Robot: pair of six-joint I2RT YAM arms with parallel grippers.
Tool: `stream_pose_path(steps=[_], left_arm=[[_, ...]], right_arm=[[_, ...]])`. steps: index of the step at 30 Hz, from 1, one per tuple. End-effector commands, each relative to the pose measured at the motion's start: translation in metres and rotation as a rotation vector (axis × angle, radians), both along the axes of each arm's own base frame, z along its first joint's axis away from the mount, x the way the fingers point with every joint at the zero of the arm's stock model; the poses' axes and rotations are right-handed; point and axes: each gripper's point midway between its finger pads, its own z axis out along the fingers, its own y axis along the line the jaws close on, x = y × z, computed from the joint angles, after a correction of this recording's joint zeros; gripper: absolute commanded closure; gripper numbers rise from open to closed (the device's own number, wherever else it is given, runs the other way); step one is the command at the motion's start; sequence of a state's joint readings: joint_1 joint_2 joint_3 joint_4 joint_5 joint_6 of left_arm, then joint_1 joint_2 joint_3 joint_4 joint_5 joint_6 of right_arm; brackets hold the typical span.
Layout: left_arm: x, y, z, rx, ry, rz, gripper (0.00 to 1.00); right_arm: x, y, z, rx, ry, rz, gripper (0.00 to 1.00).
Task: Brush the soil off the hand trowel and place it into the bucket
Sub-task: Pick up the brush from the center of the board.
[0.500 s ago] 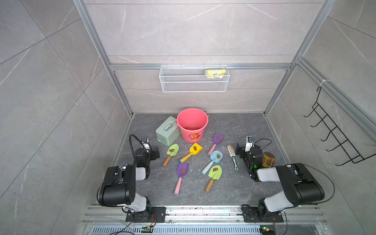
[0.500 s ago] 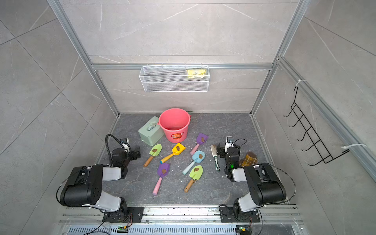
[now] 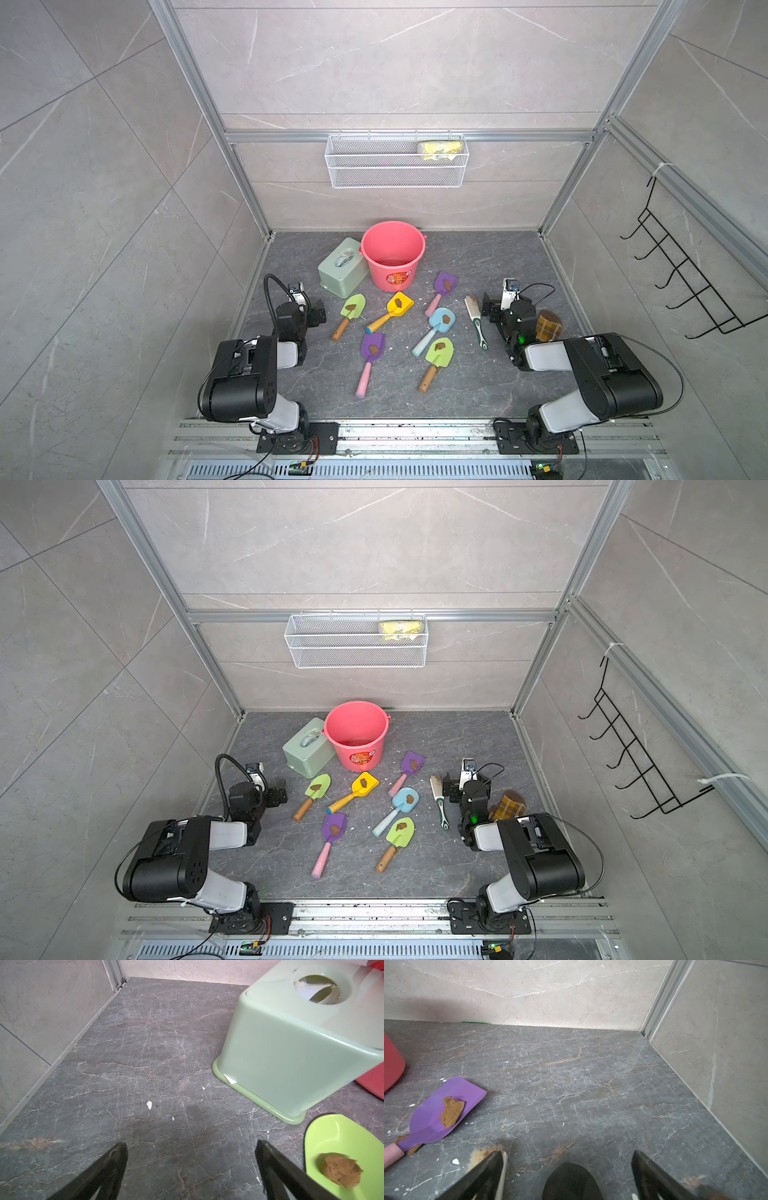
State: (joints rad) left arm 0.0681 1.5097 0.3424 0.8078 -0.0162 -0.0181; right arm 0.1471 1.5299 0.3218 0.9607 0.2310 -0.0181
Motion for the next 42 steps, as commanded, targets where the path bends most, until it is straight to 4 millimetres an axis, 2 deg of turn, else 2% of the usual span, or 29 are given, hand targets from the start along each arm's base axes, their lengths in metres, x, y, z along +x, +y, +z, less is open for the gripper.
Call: stream_pose_path(steps=[1, 15, 18, 21, 24, 27, 30, 32, 34, 36, 38, 42], left_arm=[[0.011, 0.001, 0.018, 0.001, -0.057, -0.008, 0.00], [0.011, 0.005, 0.022, 0.004, -0.064, 0.017, 0.00], [0.009, 0.015, 0.043, -0.004, -0.022, 0.083, 0.00], [0.000, 0.032, 0.070, -0.062, 0.006, 0.223, 0.00], [-0.009, 0.031, 0.095, -0.183, -0.023, 0.280, 0.00], [-0.014, 0.010, 0.118, -0.357, -0.043, 0.228, 0.00], [-0.017, -0.024, 0.145, -0.551, -0.055, 0.100, 0.00], [-0.021, -0.047, 0.155, -0.679, -0.029, 0.025, 0.00], [-0.027, -0.078, 0.161, -0.774, 0.028, -0.076, 0.00], [-0.035, -0.103, 0.162, -0.788, 0.099, -0.139, 0.00], [-0.047, -0.129, 0.160, -0.739, 0.181, -0.199, 0.00], [-0.065, -0.164, 0.161, -0.605, 0.266, -0.284, 0.00]], right_arm=[[0.004, 0.002, 0.003, 0.023, -0.007, 0.004, 0.00], [0.004, 0.001, 0.004, 0.022, -0.012, 0.000, 0.00], [-0.001, -0.008, 0.010, 0.026, -0.019, -0.058, 0.00], [-0.006, -0.011, 0.020, 0.005, -0.063, -0.085, 0.00], [-0.012, -0.024, 0.039, 0.000, -0.044, -0.173, 0.00], [-0.016, -0.030, 0.070, 0.059, -0.047, -0.227, 0.00], [-0.021, -0.020, 0.077, 0.161, 0.064, -0.218, 0.02], [-0.027, -0.002, 0.076, 0.215, 0.147, -0.180, 0.05], [-0.039, 0.027, 0.071, 0.233, 0.239, -0.120, 0.06], [-0.053, 0.051, 0.061, 0.220, 0.343, -0.071, 0.08], [-0.068, 0.066, 0.044, 0.212, 0.471, -0.056, 0.09], [-0.085, 0.083, 0.012, 0.242, 0.607, -0.006, 0.10]])
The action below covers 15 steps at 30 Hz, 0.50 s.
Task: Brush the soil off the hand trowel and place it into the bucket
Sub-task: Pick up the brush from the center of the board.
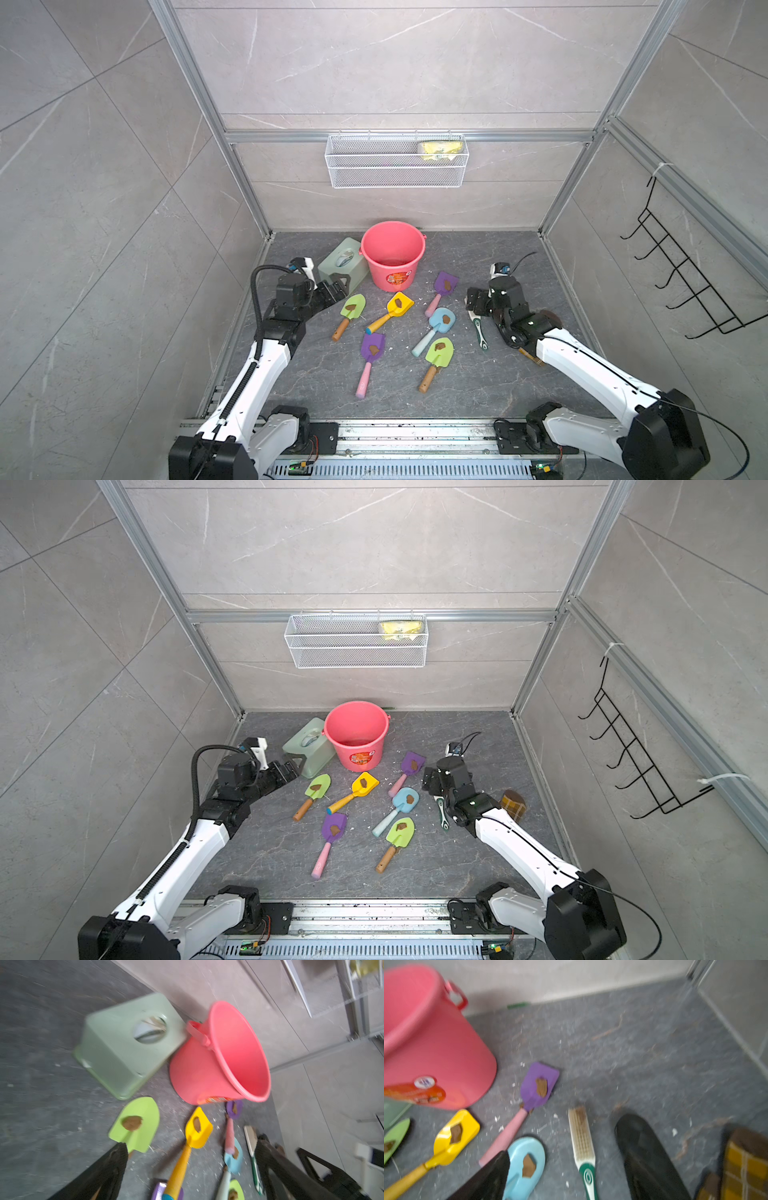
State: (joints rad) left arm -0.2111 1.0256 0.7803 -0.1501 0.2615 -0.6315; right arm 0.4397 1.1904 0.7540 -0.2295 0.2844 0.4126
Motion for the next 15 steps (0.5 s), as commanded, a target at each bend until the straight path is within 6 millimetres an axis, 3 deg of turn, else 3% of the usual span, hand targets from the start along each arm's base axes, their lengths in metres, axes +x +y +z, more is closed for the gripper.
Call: stream_pose_path(steps=[1, 8, 15], left_arm=[[-0.020, -0.026, 0.003, 0.062, 0.064, -0.100, 0.00], [-0.027, -0.051, -0.001, 0.072, 0.088, -0.182, 0.00], [-0.030, -0.061, 0.009, 0.066, 0.070, -0.225, 0.00]], right_arm=[[-0.038, -0.004, -0.047, 0.003, 0.235, -0.011, 0.10], [-0.038, 0.003, -0.077, -0.054, 0.390, 0.062, 0.12], [-0.030, -0.004, -0.090, -0.066, 0.478, 0.044, 0.20]])
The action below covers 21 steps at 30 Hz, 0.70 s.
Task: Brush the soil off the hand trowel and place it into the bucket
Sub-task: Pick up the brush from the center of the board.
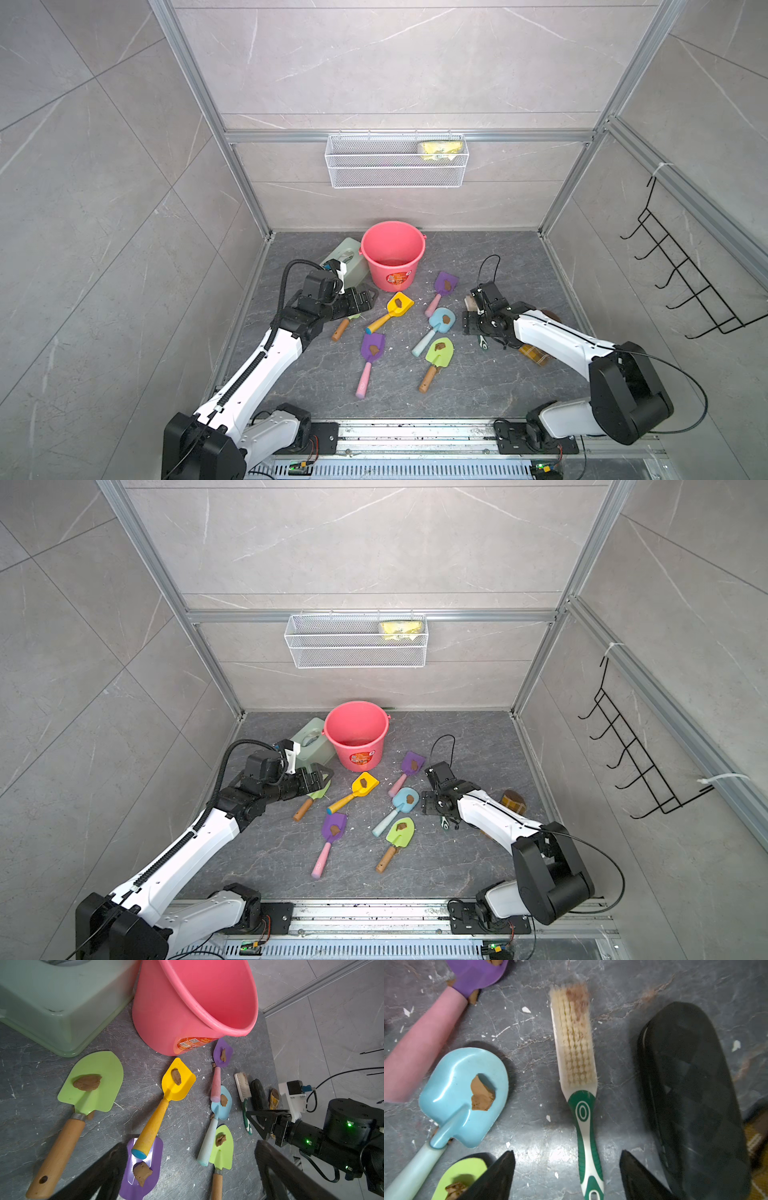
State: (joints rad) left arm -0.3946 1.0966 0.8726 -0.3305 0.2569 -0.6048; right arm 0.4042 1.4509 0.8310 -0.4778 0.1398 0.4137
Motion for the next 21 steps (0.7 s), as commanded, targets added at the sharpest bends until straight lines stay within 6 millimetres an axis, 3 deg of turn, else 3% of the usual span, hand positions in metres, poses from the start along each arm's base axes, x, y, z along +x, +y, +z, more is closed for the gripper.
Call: stream_pose_path(steps=[1, 12, 21], left_arm=[[0.001, -0.005, 0.029, -0.011, -0.070, -0.035, 0.00], [0.012, -0.011, 0.044, -0.007, -0.106, -0.051, 0.00], [0.020, -0.017, 0.041, -0.010, -0.103, -0.064, 0.00]], right_arm=[[0.002, -0.007, -0.002, 0.003, 0.050, -0.022, 0.22], [0.001, -0.017, -0.039, 0.009, 0.160, -0.106, 0.38], [0.003, -0.013, -0.059, -0.039, 0.200, -0.083, 0.56]])
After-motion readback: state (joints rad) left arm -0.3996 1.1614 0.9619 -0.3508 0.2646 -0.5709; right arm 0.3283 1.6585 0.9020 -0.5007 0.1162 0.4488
